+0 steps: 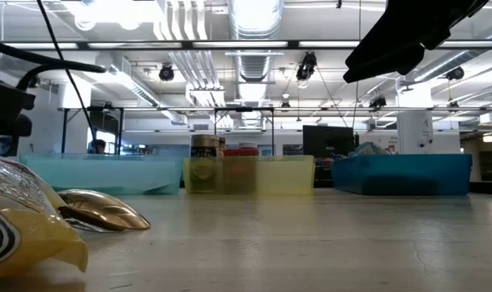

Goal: Pick & Place Food Item
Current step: Put the blue spoon into the green bin

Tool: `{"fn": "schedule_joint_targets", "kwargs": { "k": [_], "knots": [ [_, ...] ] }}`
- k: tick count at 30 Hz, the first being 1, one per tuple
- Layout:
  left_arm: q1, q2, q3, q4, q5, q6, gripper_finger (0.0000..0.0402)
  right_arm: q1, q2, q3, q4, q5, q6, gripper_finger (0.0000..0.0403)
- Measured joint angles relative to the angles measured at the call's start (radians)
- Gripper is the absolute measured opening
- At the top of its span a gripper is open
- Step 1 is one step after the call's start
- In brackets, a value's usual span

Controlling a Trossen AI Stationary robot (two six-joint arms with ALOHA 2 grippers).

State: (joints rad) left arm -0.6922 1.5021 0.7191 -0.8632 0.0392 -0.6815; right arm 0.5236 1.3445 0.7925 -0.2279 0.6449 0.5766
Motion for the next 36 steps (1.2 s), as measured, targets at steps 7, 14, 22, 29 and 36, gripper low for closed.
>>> {"fn": "schedule_joint_targets", "kwargs": {
  "k": [7,14,22,29,36],
  "knots": [
    [-0.001,0.006,-0.010,0.009,0.009,0.020,0.0251,0.000,0.000,0.000,0.000,0.000,0.000,0.0224],
    [-0.001,0.008,-0.045,0.068,0.031,0.023,0.0135,0.000,0.000,0.000,0.002,0.000,0.000,0.0224],
    [-0.001,0.012,-0.032,0.048,0.029,0.038,0.0043,0.000,0.000,0.000,0.002,0.000,0.000,0.0224],
    [0.000,0.007,0.006,-0.010,-0.005,0.061,0.0043,0.000,0.000,0.000,0.003,0.000,0.000,0.0224],
    [-0.001,-0.003,0.059,-0.132,-0.024,0.053,0.0043,0.000,0.000,0.000,0.002,0.000,0.000,0.0224]
  ]
}}
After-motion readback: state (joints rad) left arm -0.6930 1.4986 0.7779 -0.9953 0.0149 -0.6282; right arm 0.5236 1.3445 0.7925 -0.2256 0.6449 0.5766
